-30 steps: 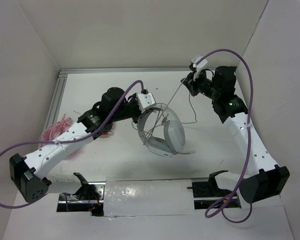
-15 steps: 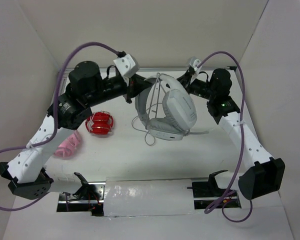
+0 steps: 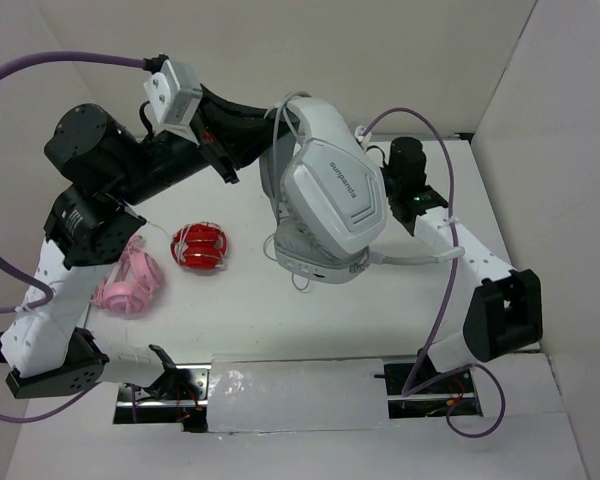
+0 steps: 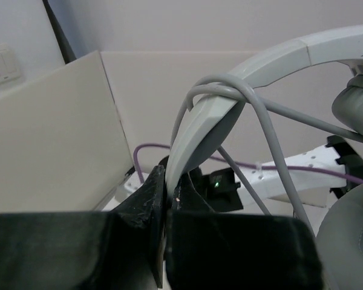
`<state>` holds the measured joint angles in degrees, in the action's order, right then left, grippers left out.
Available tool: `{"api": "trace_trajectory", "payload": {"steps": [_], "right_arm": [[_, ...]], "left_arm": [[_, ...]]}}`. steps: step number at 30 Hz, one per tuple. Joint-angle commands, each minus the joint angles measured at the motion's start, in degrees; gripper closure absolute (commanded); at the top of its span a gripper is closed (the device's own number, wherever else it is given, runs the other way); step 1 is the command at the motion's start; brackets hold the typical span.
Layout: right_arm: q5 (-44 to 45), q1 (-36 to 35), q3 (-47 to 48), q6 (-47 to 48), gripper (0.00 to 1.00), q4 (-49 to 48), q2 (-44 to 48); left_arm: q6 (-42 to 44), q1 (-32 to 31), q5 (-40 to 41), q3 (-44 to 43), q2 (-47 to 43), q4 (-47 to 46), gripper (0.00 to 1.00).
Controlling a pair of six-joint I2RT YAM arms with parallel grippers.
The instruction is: Wrap the headphones
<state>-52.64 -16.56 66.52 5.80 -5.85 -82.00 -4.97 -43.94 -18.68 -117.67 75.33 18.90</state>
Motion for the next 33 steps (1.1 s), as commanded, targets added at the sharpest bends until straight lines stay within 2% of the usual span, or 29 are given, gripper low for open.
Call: {"api": "trace_trajectory", "payload": {"steps": [1, 5, 9, 12, 14, 15, 17, 19, 27, 33], "right_arm": [[-1.3, -3.0, -0.7, -5.1, 0.73, -8.1, -4.0], [1.7, -7.2, -2.4, -11.4, 0.68, -19.6, -7.8], [4.9, -12.1, -3.3, -12.0, 0.64, -21.0, -10.2], [12.6, -12.8, -8.8, -15.5, 0.60, -25.7, -8.3], [21.0, -11.1, -17.7, -21.2, 0.46, -32.6, -5.0], [23.9, -10.3, -17.7, -23.5, 0.46, -34.8, -3.9], [28.8, -8.3, -22.8, -27.5, 0.21, -38.5, -1.8], [30.0, -5.8, -25.5, -28.6, 0.00, -38.2, 1.5], [36.5, -4.7, -36.8, -21.0, 0.00, -29.1, 13.7], [36.6, -7.9, -44.5, -17.8, 0.00, -30.8, 17.4]], "left_arm": [[-3.7, -0.7, -0.2, -3.8, 0.6, -4.2, 1.00], [-3.8, -1.3, 0.5, -4.9, 1.7, -3.9, 1.00], [-3.1, -1.9, 3.4, -8.0, 3.4, -1.9, 1.00], [-2.5, -2.1, 5.3, -7.6, 3.2, -1.6, 1.00], [-2.1, -2.1, 6.8, -6.2, 2.3, -2.3, 1.00], [-2.1, -2.3, 7.1, -5.6, 1.9, -2.5, 1.00], [-1.9, -2.3, 7.9, -5.1, 1.4, -2.7, 1.00], [-2.1, -2.2, 8.8, -5.3, 1.3, -2.3, 1.00], [-0.7, -2.4, 14.0, -6.5, 2.2, -2.0, 1.00], [-0.9, -2.6, 15.1, -7.3, 1.8, -2.5, 1.00]]}}
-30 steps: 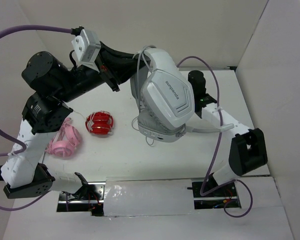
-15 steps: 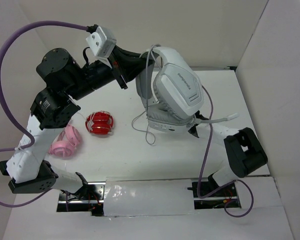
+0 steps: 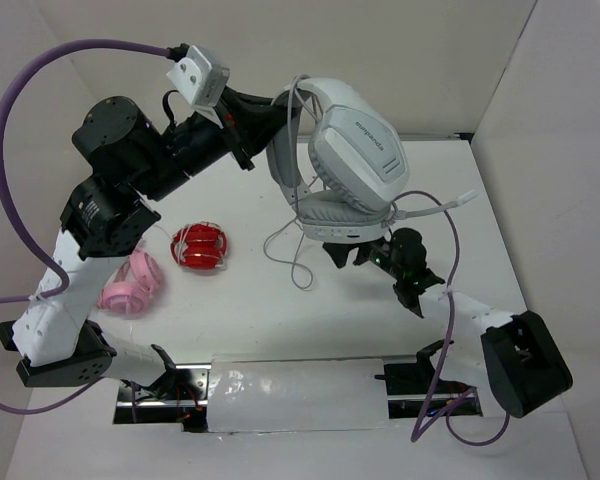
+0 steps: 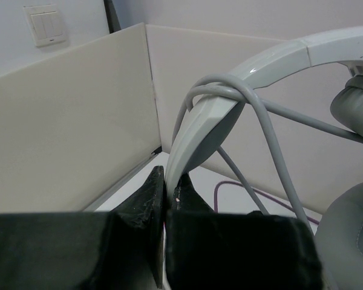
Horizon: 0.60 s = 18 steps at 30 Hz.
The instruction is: Wrap the headphones
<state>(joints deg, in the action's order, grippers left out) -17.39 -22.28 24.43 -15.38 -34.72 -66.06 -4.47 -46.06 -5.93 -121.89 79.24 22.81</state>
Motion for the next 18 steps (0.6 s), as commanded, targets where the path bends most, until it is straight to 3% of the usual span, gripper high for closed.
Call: {"api": "trace_trajectory", "payload": {"steps": [1, 4, 9, 18], "right_arm": [[1.2, -3.1, -2.9, 4.4, 0.00, -2.2, 1.5], [0.2, -7.2, -3.9, 6.8, 0.00, -6.7, -0.7], [-0.2, -8.0, -2.2, 6.1, 0.00, -13.3, -6.9], [0.6, -10.6, 8.2, 7.7, 0.00, -19.0, -19.2]], "left_arm": [[-1.3, -0.5, 2.4, -3.3, -2.0, -6.5, 1.00], [-1.8, -0.5, 1.6, -3.3, -2.2, -5.9, 1.00], [-2.2, -0.9, 1.4, -2.8, -2.2, -5.2, 1.00], [-2.2, -1.0, 1.0, -1.9, -2.4, -5.2, 1.00]]}}
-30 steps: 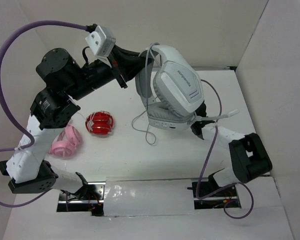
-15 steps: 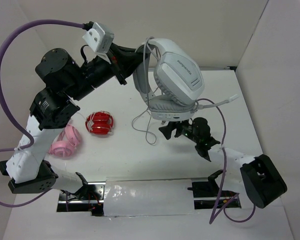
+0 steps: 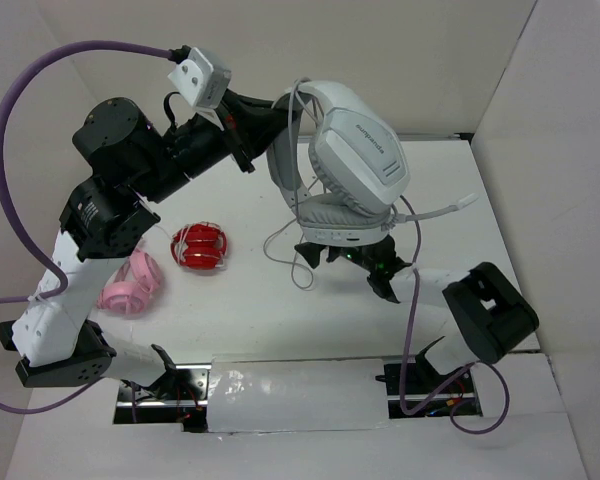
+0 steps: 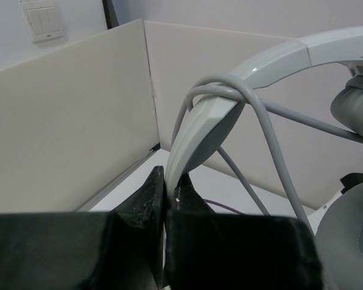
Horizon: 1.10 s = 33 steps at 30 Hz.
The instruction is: Wrap the headphones
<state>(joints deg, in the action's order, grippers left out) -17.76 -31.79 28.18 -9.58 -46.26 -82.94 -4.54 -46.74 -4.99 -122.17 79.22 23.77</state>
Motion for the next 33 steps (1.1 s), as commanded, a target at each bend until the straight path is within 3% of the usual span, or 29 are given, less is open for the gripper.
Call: {"api": "trace_trajectory", "payload": {"steps": [1, 5, 9, 10, 11, 12, 13, 14, 15, 16, 21, 28, 31, 33], "right_arm": [[2.1, -1.4, 5.3, 2.0, 0.00, -9.2, -4.5], [0.6, -1.5, 13.2, 3.5, 0.00, -10.7, -10.7], [-1.0, -2.0, 22.2, 4.0, 0.04, -3.9, -17.6], [-3.3, -1.7, 24.5, 3.5, 0.16, -1.1, -18.7], [-5.9, -0.7, 28.1, 2.0, 0.36, 1.1, -19.4], [-9.2, -0.3, 28.8, 0.6, 0.45, 2.1, -20.5], [-14.2, 0.1, 28.5, -0.6, 0.53, 0.8, -20.7], [-15.3, 0.2, 26.4, -1.5, 0.67, -0.7, -20.3], [-15.5, 0.2, 25.2, -3.4, 0.93, -2.4, -18.9], [-15.3, 0.1, 21.8, -4.8, 1.00, -4.3, -16.9], [-15.4, -2.4, 12.4, -4.2, 1.00, -0.9, -8.6], [-5.7, -12.1, -4.4, -10.8, 1.00, 2.7, 4.4], [4.4, -19.9, -6.9, -10.4, 1.00, 13.3, 15.9], [17.5, -26.3, -7.6, -10.0, 1.00, 20.4, 23.6]], "left_arm": [[-2.1, -0.5, 0.0, -1.9, -2.2, -6.0, 1.00], [-2.2, -0.8, -0.5, -3.2, -1.9, -5.4, 1.00], [-2.8, -1.3, -0.6, -3.8, -2.1, -5.1, 1.00], [-2.8, -1.4, -0.9, -3.5, -2.4, -5.5, 1.00], [-2.8, -1.6, -0.9, -3.1, -2.7, -5.9, 1.00], [-2.6, -1.6, -0.5, -2.1, -3.0, -6.5, 1.00], [-2.3, -1.6, 0.8, -1.7, -3.3, -7.8, 1.00], [-1.5, -1.7, 1.7, -1.4, -3.3, -8.5, 1.00], [-1.4, -1.7, 2.4, -0.9, -3.0, -8.7, 1.00], [-0.8, -1.6, 4.4, 0.9, -3.3, -11.7, 1.00], [0.1, -1.0, 8.4, 2.7, -1.4, -15.3, 1.00], [1.4, 3.9, 18.0, -1.7, 6.4, -16.7, 1.00], [0.8, 7.8, 20.9, -2.5, 10.5, -17.2, 1.00], [-0.4, 11.9, 22.3, -4.7, 13.7, -14.5, 1.00]]}}
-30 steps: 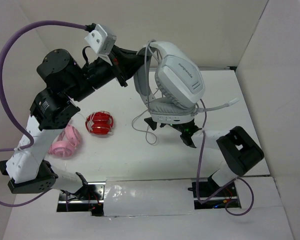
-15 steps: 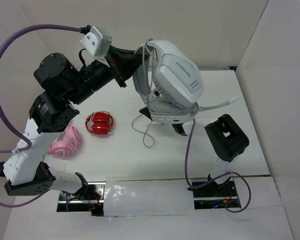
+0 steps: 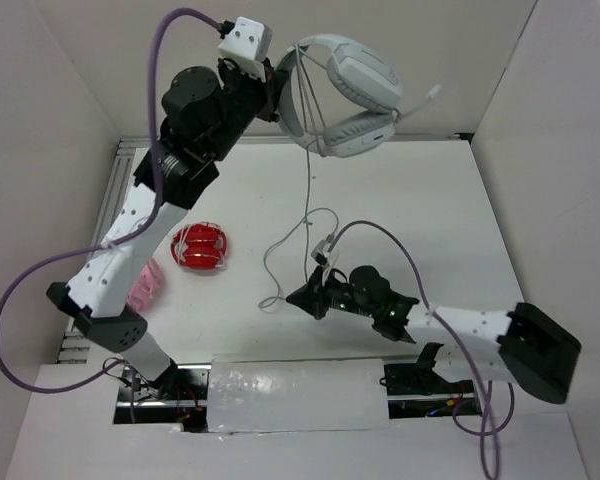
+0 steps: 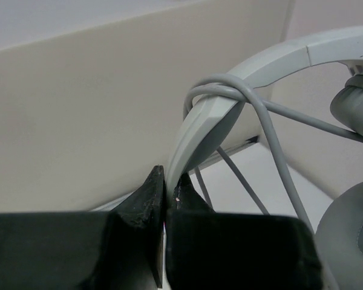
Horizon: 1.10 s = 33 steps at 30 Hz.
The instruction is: Wrap the headphones
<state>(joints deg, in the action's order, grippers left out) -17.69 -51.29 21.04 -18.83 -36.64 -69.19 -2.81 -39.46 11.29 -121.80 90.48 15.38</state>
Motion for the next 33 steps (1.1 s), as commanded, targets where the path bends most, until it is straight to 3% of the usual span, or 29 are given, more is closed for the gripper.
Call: {"api": "trace_trajectory", "payload": {"steps": [1, 6, 12, 18, 24, 26, 29, 33], "right_arm": [[17.5, -8.6, -0.4, -0.6, 1.00, 13.4, 11.9], [35.3, -17.3, 4.6, -0.2, 1.00, 34.0, 26.3], [47.8, -24.8, 11.4, 1.5, 1.00, 45.2, 35.5], [58.8, -27.4, 20.6, 4.2, 1.00, 51.6, 31.7], [68.1, -27.3, 29.1, 13.8, 1.00, 52.3, 27.9], [69.9, -26.3, 32.0, 20.1, 1.00, 51.9, 27.2], [64.8, -20.7, 35.4, 27.3, 1.00, 51.8, 27.1], [53.1, -5.4, 34.8, 36.7, 1.00, 48.9, 27.7]], "left_arm": [[-2.6, 4.7, 6.0, -5.7, 3.6, -6.1, 1.00], [-6.9, 11.5, 6.3, -3.4, 7.7, -1.6, 1.00], [-9.0, 17.0, 10.3, 0.2, 13.5, 1.4, 1.00], [-9.9, 19.7, 13.1, 7.2, 14.6, 0.8, 1.00], [-7.2, 20.3, 10.7, 16.2, 11.7, -1.7, 1.00], [-3.9, 20.0, 7.7, 21.0, 9.4, -4.2, 1.00], [2.1, 18.0, 2.3, 28.6, 5.0, -9.5, 1.00], [11.1, 12.8, 2.0, 35.7, 0.6, -14.1, 1.00]]}}
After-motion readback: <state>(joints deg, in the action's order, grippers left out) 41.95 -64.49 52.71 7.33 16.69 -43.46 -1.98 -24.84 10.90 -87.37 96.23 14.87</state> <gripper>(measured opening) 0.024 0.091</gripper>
